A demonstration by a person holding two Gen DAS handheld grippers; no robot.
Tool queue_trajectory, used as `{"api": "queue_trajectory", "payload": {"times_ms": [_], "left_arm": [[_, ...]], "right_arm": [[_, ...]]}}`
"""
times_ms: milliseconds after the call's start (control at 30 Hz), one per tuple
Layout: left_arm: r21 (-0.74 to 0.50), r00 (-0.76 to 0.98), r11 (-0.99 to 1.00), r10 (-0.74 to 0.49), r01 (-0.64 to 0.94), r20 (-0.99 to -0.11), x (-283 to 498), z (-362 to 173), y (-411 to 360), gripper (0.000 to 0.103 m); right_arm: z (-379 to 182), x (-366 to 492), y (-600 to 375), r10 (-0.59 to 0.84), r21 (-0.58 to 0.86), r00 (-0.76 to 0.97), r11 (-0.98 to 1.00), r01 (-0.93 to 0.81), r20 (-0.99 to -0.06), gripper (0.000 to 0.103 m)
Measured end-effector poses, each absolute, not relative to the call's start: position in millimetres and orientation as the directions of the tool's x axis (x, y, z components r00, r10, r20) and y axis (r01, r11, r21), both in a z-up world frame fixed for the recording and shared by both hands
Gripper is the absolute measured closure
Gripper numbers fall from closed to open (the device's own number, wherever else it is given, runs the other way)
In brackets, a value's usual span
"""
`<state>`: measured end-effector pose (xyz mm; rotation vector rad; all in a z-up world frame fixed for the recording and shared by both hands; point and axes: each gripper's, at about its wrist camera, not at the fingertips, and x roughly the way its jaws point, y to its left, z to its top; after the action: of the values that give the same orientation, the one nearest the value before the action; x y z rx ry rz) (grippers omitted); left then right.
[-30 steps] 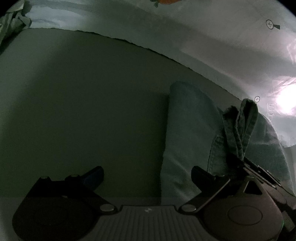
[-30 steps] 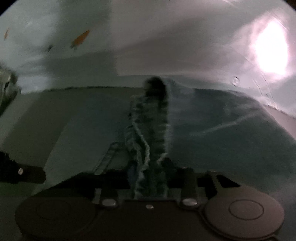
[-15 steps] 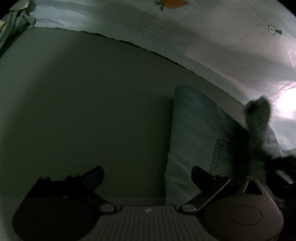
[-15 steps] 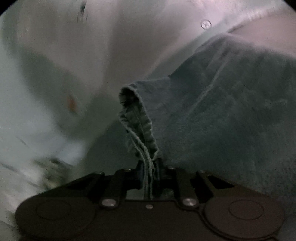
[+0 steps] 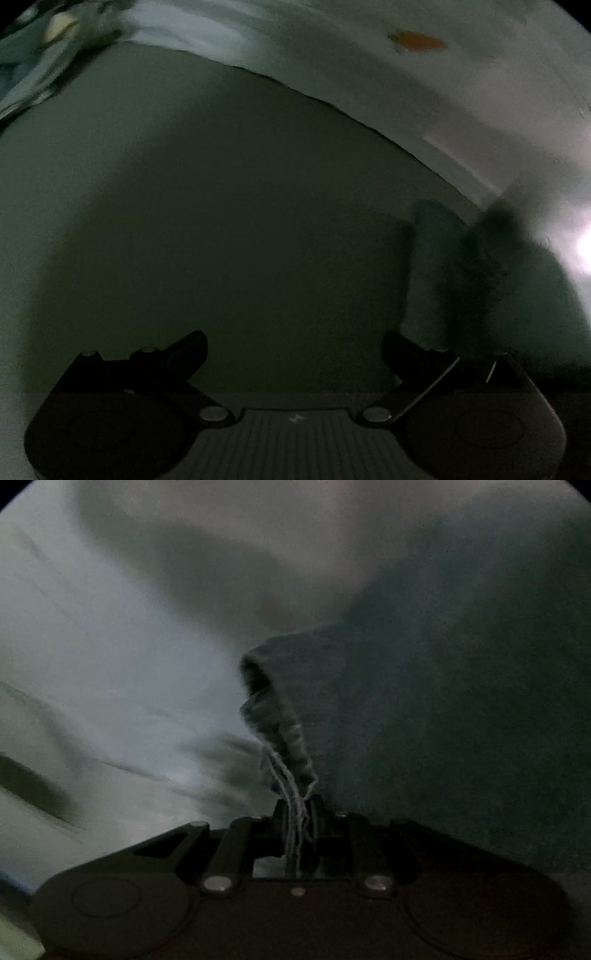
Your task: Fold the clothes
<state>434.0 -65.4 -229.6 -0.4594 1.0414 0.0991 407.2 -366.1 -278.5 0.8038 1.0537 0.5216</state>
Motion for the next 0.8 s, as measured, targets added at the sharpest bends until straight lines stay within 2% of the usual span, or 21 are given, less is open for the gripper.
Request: {"api": "queue_trajectory", "payload": {"times_ms": [67,167,233,300,467,533,667,800], "left_arm": [[-0.318,0.524,0.9,-0.125,-0.297,-0.843,428.0,-226.0,-57.4,0.004],[-0.317,0.534,0.903,-0.123,-0.29,-0.837,422.8,-224.0,-53.2,0.004],[-0.339,0.534,0.897,-0.146,-0.284,-0.833,423.8,-224.1,-55.5,0.004],[-0.36,0.54,0.895,-0.172,-0.264,-0.824,425.1,-221.3,-60.2,0.004],[-0.396,0.561,0.895,-0.224,-0.205,-0.797,432.0,-203.4,-76.6,0.004],[-0.422,0.567,0.891,-0.263,-0.167,-0.781,435.8,-196.6,-89.4,0.003],[-0.471,0.57,0.879,-0.347,-0.081,-0.745,443.4,-183.5,-117.0,0.003],[-0.441,0.542,0.898,-0.37,-0.001,-0.755,455.5,-182.7,-155.5,0.003]], "right_arm": [[-290.6,404.0,-367.6,0.73,0.801,0.427,0.598,-0.02,-0.534,0.092],[-273.7,409.9,-356.2,0.707,0.763,0.403,0.646,-0.033,-0.581,0.085],[-264.0,412.8,-350.8,0.715,0.75,0.383,0.656,-0.08,-0.585,0.063],[-259.0,412.6,-352.0,0.746,0.789,0.375,0.611,-0.057,-0.551,0.052],[-236.1,405.6,-386.0,0.815,0.906,0.425,0.422,0.031,-0.394,0.052],[-219.4,399.9,-409.8,0.797,0.92,0.492,0.39,0.025,-0.351,0.052],[-172.5,396.0,-456.7,0.647,0.853,0.663,0.522,-0.027,-0.375,0.054],[-140.7,392.4,-488.5,0.422,0.64,0.767,0.768,-0.02,-0.483,0.054]]}}
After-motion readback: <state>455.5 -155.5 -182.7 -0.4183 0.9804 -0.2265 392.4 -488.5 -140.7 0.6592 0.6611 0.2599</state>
